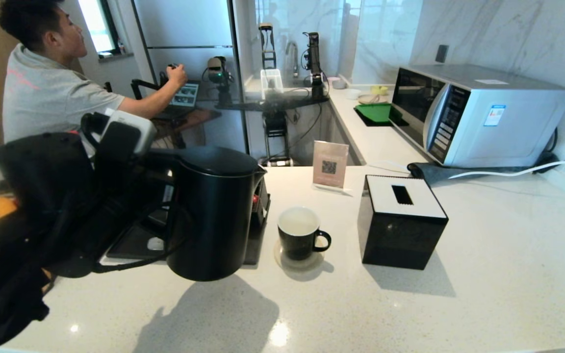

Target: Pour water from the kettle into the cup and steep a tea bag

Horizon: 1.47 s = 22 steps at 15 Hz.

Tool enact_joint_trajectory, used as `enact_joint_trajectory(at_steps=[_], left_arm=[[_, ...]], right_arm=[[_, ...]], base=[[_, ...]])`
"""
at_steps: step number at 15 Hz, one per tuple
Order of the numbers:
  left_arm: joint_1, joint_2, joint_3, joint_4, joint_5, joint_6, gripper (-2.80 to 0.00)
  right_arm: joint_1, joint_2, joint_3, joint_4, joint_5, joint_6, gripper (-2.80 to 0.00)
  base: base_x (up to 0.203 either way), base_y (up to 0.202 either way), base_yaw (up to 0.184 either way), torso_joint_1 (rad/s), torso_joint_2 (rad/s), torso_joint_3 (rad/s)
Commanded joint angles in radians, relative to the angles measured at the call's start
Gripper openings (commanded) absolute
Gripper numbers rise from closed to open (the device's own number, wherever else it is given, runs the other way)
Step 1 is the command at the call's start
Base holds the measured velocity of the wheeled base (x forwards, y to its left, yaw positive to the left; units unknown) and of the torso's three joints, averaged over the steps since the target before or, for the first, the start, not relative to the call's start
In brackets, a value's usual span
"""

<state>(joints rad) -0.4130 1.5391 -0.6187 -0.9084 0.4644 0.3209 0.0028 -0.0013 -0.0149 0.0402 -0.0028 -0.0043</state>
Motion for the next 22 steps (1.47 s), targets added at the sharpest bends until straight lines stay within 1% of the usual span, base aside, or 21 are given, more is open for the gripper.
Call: enact_joint_trajectory(at_steps=[1,3,8,9,10,15,17,20,22], left_arm=[[-0.015,0.036,-0.035,0.016,0.016,0.001,-2.8],[-0.024,0.062,-0.072,0.054,0.033,0.001,-2.8],[-0.039,0.102,-0.142,0.135,0.038,0.001,-2.8],[-0.043,0.105,-0.153,0.154,0.047,0.001,-2.8],[-0.048,0.105,-0.161,0.176,0.056,0.001,-2.8],[-0.05,0.115,-0.176,0.232,0.058,0.004,-2.8],[-0.05,0.118,-0.186,0.257,0.057,0.021,-2.8],[-0.054,0.142,-0.211,0.263,0.059,0.032,-2.8],[-0.059,0.151,-0.226,0.284,0.073,0.047,-2.8]], right_arm=[[0.0,0.001,0.0,0.001,0.0,0.0,-2.8],[0.0,0.001,0.001,0.001,0.0,0.0,-2.8],[0.0,0.001,0.0,0.001,0.0,0.0,-2.8],[0.0,0.001,0.0,0.0,0.0,0.0,-2.8],[0.0,0.001,0.0,0.0,0.0,0.0,-2.8],[0.0,0.001,0.0,0.0,0.0,0.0,-2.8],[0.0,0.001,0.0,0.0,0.0,0.0,-2.8],[0.0,0.001,0.0,0.0,0.0,0.0,-2.8],[0.0,0.001,0.0,0.001,0.0,0.0,-2.8]], base=[[0.0,0.0,0.0,0.0,0.0,0.0],[0.0,0.0,0.0,0.0,0.0,0.0],[0.0,0.0,0.0,0.0,0.0,0.0],[0.0,0.0,0.0,0.0,0.0,0.0],[0.0,0.0,0.0,0.0,0.0,0.0],[0.0,0.0,0.0,0.0,0.0,0.0],[0.0,0.0,0.0,0.0,0.0,0.0],[0.0,0.0,0.0,0.0,0.0,0.0],[0.0,0.0,0.0,0.0,0.0,0.0]])
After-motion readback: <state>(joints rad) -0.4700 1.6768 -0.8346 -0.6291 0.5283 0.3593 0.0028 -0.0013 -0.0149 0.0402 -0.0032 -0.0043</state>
